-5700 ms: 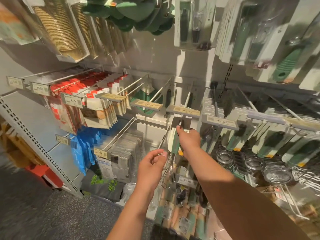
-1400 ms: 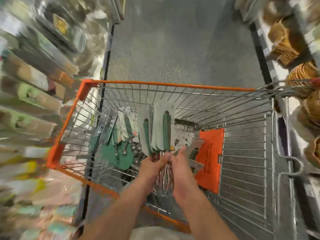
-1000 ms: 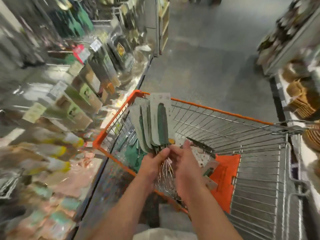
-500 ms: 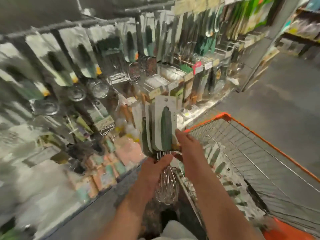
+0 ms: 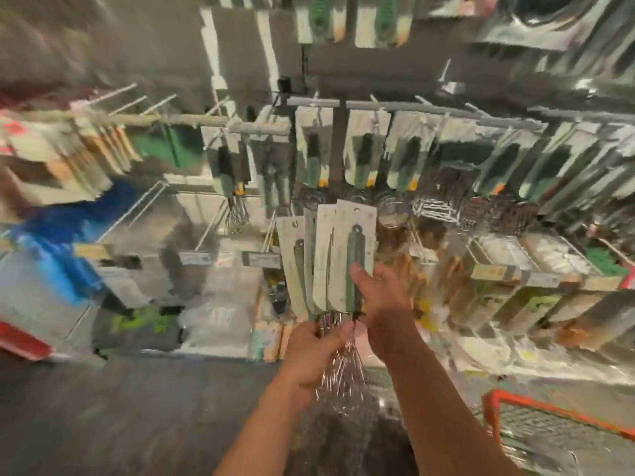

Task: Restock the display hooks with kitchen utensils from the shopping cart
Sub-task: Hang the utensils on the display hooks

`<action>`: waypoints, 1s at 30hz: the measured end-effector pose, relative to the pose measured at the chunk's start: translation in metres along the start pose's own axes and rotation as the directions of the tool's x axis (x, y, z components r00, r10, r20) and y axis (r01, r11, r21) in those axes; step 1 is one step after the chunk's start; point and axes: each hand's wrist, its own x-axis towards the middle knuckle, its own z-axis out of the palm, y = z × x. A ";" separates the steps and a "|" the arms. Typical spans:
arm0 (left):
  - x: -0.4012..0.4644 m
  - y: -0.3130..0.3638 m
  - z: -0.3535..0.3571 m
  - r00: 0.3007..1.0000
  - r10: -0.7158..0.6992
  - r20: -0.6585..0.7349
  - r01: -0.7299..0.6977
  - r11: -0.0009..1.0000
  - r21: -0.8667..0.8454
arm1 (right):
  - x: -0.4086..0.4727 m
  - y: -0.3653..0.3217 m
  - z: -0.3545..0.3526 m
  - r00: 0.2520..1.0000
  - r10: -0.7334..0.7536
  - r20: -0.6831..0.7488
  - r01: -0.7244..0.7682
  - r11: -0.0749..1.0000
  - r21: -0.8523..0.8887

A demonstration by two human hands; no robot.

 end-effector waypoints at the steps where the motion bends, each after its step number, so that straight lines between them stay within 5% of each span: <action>1: -0.001 0.001 -0.008 0.999 0.010 -0.034 -0.011 1.000 -0.015 | 0.002 0.002 0.009 0.999 0.019 0.033 -0.018 1.000 -0.004; 9: 0.001 0.019 -0.083 0.980 0.029 -0.197 -0.048 0.994 -0.093 | 0.021 0.011 0.084 0.950 0.199 0.242 -0.208 0.978 0.014; 18: 0.020 0.062 -0.196 0.970 0.089 -0.227 -0.129 0.977 -0.169 | 0.040 0.025 0.203 0.955 0.197 0.222 -0.207 0.978 0.020; 30: 0.050 0.107 -0.327 0.961 0.232 -0.148 -0.238 0.971 -0.022 | 0.056 0.023 0.308 0.986 0.130 0.104 -0.122 0.989 -0.080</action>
